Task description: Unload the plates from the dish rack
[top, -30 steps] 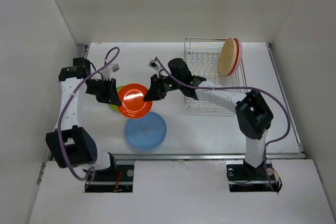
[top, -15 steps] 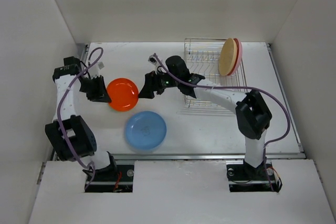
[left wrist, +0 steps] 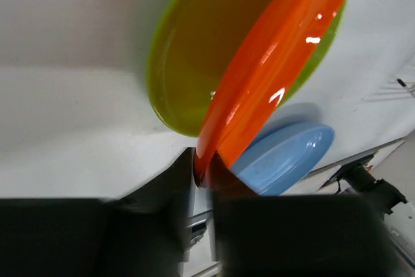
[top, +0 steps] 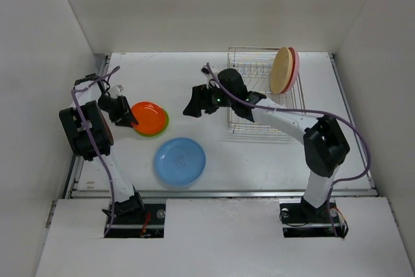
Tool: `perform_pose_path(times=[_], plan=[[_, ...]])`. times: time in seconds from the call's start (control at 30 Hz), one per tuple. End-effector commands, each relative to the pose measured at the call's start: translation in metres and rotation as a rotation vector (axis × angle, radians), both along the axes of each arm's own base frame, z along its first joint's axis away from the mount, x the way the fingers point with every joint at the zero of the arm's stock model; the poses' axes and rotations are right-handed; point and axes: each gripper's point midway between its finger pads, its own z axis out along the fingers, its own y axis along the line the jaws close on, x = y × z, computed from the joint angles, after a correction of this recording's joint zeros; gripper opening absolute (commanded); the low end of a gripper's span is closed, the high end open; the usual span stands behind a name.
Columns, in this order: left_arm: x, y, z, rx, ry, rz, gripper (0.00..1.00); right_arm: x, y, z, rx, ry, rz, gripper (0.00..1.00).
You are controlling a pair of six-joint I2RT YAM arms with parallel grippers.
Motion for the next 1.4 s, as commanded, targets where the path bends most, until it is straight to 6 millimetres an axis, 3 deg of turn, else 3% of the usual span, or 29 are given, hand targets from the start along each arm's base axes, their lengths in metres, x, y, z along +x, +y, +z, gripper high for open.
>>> perform_pose_path(times=[0.0, 0.13, 0.37, 0.4, 0.47, 0.5, 0.53, 0.6, 0.63, 0.7, 0.73, 0.8, 0.83, 0.87, 0.9, 1.0, 1.03, 1.07, 1.1, 1.17, 1.37], plan=[[0.004, 0.005, 0.005, 0.019, 0.028, 0.035, 0.28, -0.005, -0.002, 0.032, 0.045, -0.069, -0.004, 0.86], [0.003, 0.013, -0.003, 0.065, 0.049, 0.028, 0.53, -0.007, -0.004, 0.041, 0.05, -0.086, -0.001, 0.86], [0.002, 0.022, 0.013, 0.132, -0.003, 0.014, 0.62, 0.001, -0.028, 0.053, -0.023, -0.103, -0.127, 0.88], [0.002, 0.022, 0.019, 0.14, -0.024, 0.007, 0.64, 0.014, -0.039, 0.061, -0.043, -0.124, -0.202, 0.89], [0.002, 0.025, 0.021, 0.159, -0.032, 0.0, 0.65, 0.02, -0.058, 0.056, -0.118, -0.102, -0.283, 0.89], [0.002, 0.023, 0.024, 0.172, -0.041, -0.008, 0.65, 0.037, -0.08, 0.059, -0.157, -0.119, -0.387, 0.91], [0.0, 0.023, 0.027, 0.174, -0.044, -0.016, 0.65, 0.045, -0.094, 0.067, -0.174, -0.134, -0.447, 0.91], [-0.001, 0.025, 0.034, 0.193, -0.063, -0.014, 0.65, 0.056, -0.127, 0.065, -0.248, -0.122, -0.569, 0.92], [-0.003, 0.024, 0.043, 0.202, -0.087, -0.012, 0.65, 0.075, -0.159, 0.071, -0.29, -0.146, -0.7, 0.92], [-0.01, 0.027, 0.05, 0.24, -0.104, -0.016, 0.65, 0.084, -0.201, 0.082, -0.349, -0.166, -0.842, 0.92], [-0.011, 0.029, 0.063, 0.267, -0.15, -0.01, 0.65, 0.097, -0.238, 0.088, -0.407, -0.2, -0.997, 0.92], [-0.016, 0.034, 0.078, 0.329, -0.21, -0.005, 0.66, 0.106, -0.284, 0.104, -0.47, -0.251, -1.183, 0.92], [-0.019, 0.035, 0.075, 0.337, -0.196, -0.004, 0.66, 0.108, -0.284, 0.101, -0.488, -0.252, -1.177, 0.91], [-0.02, 0.037, 0.085, 0.364, -0.237, 0.004, 0.66, 0.114, -0.303, 0.109, -0.511, -0.273, -1.25, 0.9], [-0.021, 0.039, 0.088, 0.385, -0.253, -0.001, 0.66, 0.12, -0.31, 0.1, -0.562, -0.267, -1.267, 0.87], [-0.027, 0.041, 0.095, 0.414, -0.275, -0.003, 0.66, 0.137, -0.339, 0.106, -0.636, -0.279, -1.375, 0.7], [-0.03, 0.04, 0.099, 0.418, -0.281, -0.01, 0.66, 0.145, -0.344, 0.093, -0.681, -0.264, -1.388, 0.65], [-0.031, 0.041, 0.102, 0.43, -0.288, -0.007, 0.66, 0.15, -0.355, 0.092, -0.7, -0.263, -1.428, 0.58], [-0.033, 0.041, 0.099, 0.427, -0.279, -0.008, 0.66, 0.156, -0.36, 0.098, -0.703, -0.273, -1.446, 0.56], [-0.036, 0.04, 0.101, 0.429, -0.279, -0.017, 0.66, 0.168, -0.364, 0.087, -0.739, -0.269, -1.459, 0.47], [-0.048, 0.041, 0.101, 0.454, -0.273, -0.034, 0.66, 0.18, -0.386, 0.075, -0.867, -0.288, -1.546, 0.45]])
